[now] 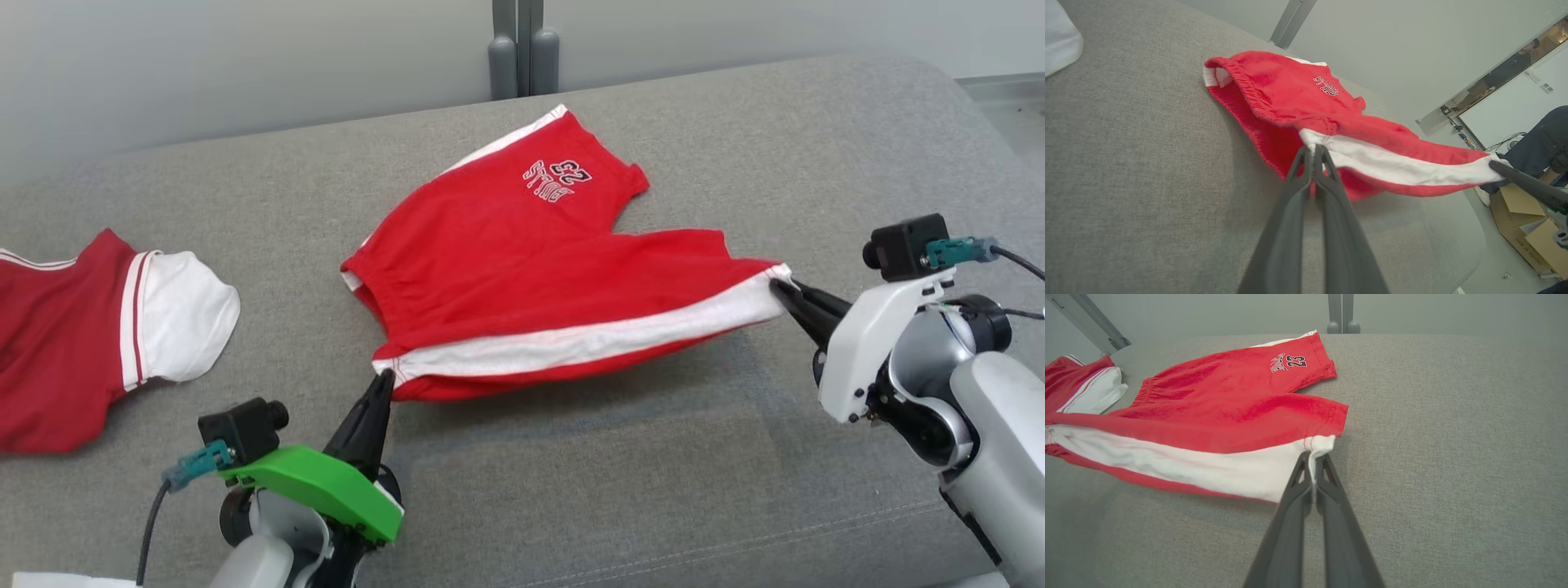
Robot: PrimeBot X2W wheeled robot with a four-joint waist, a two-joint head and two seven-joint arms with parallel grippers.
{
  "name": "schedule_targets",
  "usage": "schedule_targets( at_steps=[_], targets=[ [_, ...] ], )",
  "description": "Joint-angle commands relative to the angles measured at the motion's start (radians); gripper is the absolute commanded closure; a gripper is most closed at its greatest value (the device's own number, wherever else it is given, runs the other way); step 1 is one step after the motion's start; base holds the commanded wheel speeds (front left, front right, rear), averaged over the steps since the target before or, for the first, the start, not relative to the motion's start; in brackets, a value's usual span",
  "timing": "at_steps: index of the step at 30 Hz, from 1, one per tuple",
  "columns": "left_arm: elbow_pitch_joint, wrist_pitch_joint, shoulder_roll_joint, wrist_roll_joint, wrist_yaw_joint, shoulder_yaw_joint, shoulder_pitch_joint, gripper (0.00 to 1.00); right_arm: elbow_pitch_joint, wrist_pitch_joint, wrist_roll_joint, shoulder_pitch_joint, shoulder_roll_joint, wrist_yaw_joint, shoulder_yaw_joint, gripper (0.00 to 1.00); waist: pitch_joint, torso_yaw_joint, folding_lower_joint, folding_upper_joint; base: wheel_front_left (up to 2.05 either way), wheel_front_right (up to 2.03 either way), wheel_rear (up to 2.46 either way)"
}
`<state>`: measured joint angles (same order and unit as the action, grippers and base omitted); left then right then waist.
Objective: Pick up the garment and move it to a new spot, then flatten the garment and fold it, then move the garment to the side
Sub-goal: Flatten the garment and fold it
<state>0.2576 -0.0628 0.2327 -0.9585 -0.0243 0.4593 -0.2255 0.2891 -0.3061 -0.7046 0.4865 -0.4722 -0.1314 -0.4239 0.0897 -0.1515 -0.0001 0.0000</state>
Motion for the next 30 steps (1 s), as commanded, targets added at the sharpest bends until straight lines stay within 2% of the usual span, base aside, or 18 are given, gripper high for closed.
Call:
schedule_targets(
  at_steps=[1,5,10,12,15,19,24,30],
  targets=[
    [-0.013,-0.003,0.008,-0.002,0.008,0.005,0.023,1.00,-0.021,-0.015,-0.009,-0.028,-0.010,0.001,0.006,1.00,-0.028,-0.011,0.0001,0.0000,0.00,0.00,0.00],
    [-0.058,0.003,0.019,0.013,0.027,0.025,0.089,1.00,-0.108,-0.087,-0.022,-0.118,-0.037,0.001,0.049,1.00,-0.042,-0.011,0.0001,0.0000,0.00,0.00,0.00],
    [-0.118,0.029,0.039,0.030,0.054,0.055,0.143,1.00,-0.222,-0.172,-0.013,-0.253,-0.048,0.001,0.162,1.00,-0.040,0.007,0.0001,0.0000,0.00,0.00,0.00],
    [-0.155,0.033,0.044,0.033,0.064,0.057,0.153,1.00,-0.281,-0.199,0.006,-0.309,-0.022,0.001,0.244,1.00,-0.025,0.018,0.0001,0.0000,0.00,0.00,0.00],
    [-0.173,0.027,0.035,0.029,0.063,0.052,0.127,1.00,-0.311,-0.208,0.023,-0.313,0.028,0.001,0.300,1.00,-0.002,0.030,0.0001,0.0000,0.00,0.00,0.00],
    [-0.172,0.027,0.004,0.012,0.064,0.038,0.061,1.00,-0.286,-0.229,0.050,-0.222,0.084,0.001,0.321,1.00,0.047,0.034,0.0001,0.0000,0.00,0.00,0.00],
    [-0.133,0.015,-0.042,0.017,0.050,0.027,-0.058,1.00,-0.183,-0.216,0.074,-0.042,0.131,0.001,0.302,1.00,0.123,0.053,0.0001,0.0000,0.00,0.00,0.00],
    [-0.062,0.011,-0.091,0.024,0.030,0.031,-0.194,1.00,-0.028,-0.176,0.130,0.162,0.123,0.001,0.265,1.00,0.198,0.099,0.0001,0.0000,0.00,0.00,0.00]
  ],
)
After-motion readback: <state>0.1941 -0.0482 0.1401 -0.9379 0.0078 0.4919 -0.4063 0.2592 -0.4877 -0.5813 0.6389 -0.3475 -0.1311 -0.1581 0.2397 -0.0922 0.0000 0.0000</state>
